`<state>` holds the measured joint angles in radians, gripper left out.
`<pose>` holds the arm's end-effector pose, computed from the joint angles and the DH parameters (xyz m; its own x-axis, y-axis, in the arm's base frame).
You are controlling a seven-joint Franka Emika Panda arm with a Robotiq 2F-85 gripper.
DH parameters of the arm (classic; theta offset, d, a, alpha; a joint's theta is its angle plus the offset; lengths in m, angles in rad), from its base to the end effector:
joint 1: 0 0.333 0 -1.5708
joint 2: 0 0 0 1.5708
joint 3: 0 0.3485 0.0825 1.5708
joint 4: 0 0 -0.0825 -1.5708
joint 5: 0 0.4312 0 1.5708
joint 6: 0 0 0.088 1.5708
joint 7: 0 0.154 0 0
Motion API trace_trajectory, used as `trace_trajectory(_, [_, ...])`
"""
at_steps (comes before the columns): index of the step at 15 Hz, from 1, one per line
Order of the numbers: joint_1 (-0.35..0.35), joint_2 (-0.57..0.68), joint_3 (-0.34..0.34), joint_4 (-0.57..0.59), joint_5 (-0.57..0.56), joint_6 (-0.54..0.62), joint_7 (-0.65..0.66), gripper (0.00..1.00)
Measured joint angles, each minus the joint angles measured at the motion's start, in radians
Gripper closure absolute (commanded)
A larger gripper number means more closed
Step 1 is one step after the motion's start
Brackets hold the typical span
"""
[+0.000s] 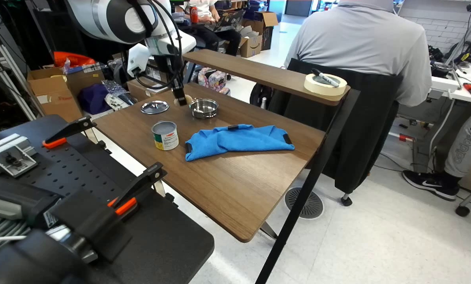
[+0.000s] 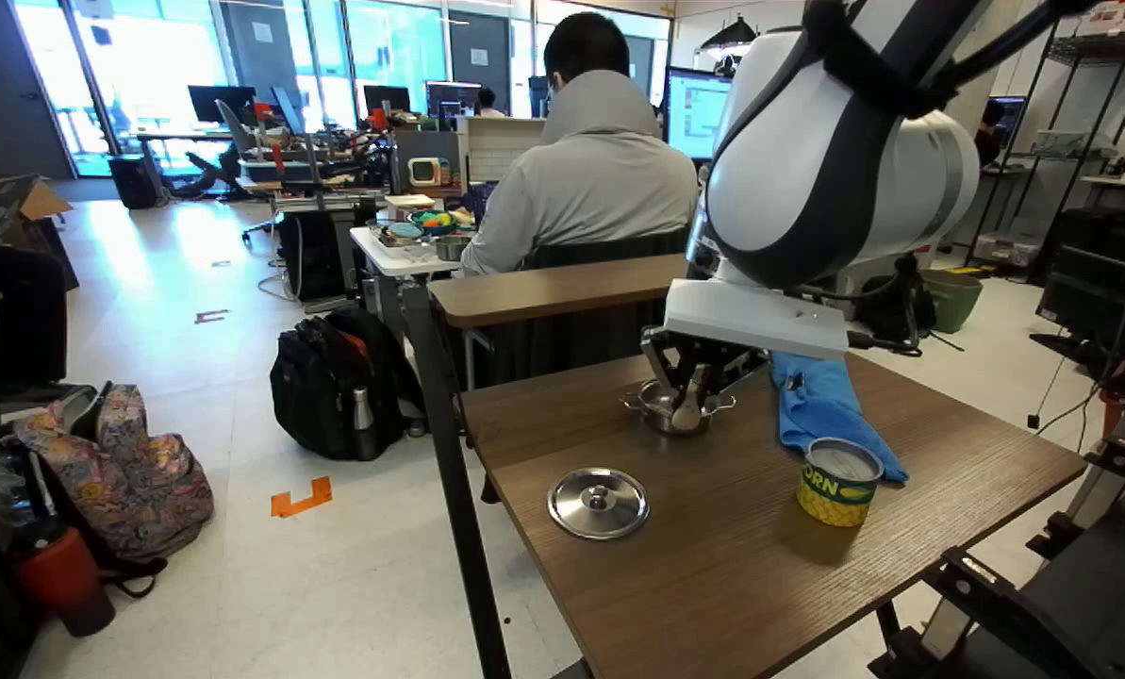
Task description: Put the toy inside the pot
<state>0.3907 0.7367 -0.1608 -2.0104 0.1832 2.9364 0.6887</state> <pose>0.6409 0.1350 0.0413 0.8159 -0.5490 0.1815 -0.5392 -0.8358 -0.1040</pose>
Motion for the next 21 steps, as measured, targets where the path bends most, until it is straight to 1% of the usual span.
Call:
trace_trajectory(4, [-0.003, -0.041, -0.025, -0.030, 0.000, 0.032, 0.000, 0.96])
trace_trajectory(10, [-0.004, -0.034, -0.046, -0.024, 0.000, 0.086, -0.002, 0.96])
trace_trajectory(15, [-0.004, -0.002, -0.053, 0.008, 0.000, 0.086, -0.002, 0.96])
trace_trajectory(21, [-0.003, 0.071, -0.067, 0.082, 0.000, 0.075, -0.001, 0.96])
